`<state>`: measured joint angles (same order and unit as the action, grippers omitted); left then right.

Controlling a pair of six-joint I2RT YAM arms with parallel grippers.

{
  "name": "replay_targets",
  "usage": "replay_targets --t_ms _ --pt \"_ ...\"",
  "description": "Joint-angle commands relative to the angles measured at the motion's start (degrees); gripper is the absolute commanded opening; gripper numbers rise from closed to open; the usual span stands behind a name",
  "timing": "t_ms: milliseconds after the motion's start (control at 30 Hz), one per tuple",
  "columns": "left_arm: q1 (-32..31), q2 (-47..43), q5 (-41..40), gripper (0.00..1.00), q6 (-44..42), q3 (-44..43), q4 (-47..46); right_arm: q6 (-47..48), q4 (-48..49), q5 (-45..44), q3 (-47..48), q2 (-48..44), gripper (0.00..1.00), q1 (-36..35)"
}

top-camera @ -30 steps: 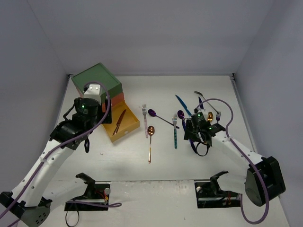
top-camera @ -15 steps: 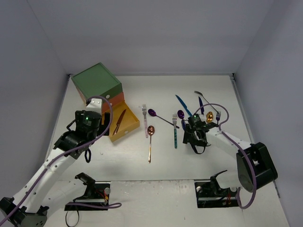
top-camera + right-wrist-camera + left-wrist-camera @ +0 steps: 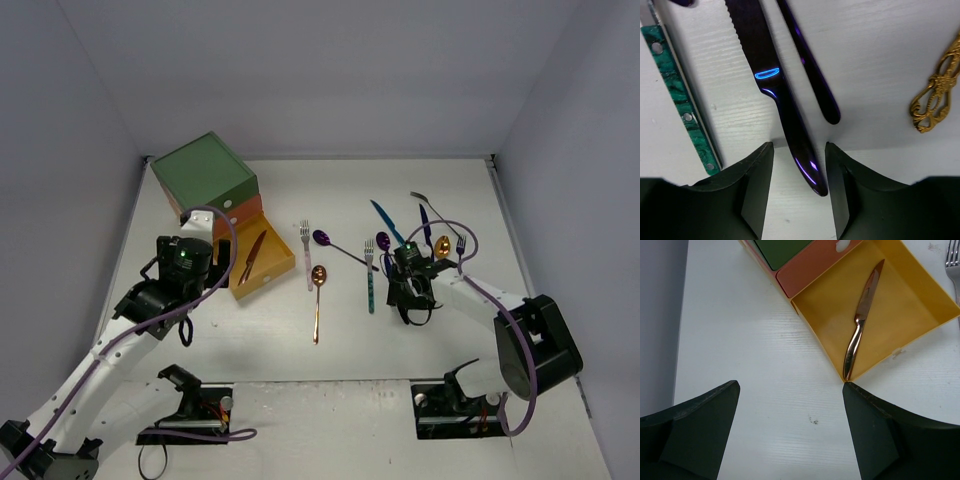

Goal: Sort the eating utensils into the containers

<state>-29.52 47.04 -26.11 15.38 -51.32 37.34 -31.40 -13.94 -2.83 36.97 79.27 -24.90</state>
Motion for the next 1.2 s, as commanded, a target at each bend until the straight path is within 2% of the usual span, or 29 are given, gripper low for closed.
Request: replay_targets --t_ms 0,233,567,900,1167 --pt "0.43 -0.64 -1.95 0.82 -0.51 -0.36 -2.72 -1.35 0.05 2.28 0.56 2.05 0.38 -3.77" --pt "0.53 -0.74 -2.12 0.82 -0.35 -0.1 -2.66 -2.97 0.05 -1.19 3.01 5.91 0.39 -7.69" --pt "0.78 -0.28 -2.01 0.82 -0.52 -0.19 -2.62 -1.76 0.06 -6.29 7.45 11.54 0.37 -6.83" --pt "1.05 -0.63 -2.09 0.82 -0.52 -0.01 -2.8 0.66 0.32 -5.78 10.36 15.8 0.27 -3.65" --pt "1.39 -0.41 -1.57 0.82 -0.52 -0.01 -2.75 1.46 0.35 -5.19 12.32 19.09 0.28 -3.4"
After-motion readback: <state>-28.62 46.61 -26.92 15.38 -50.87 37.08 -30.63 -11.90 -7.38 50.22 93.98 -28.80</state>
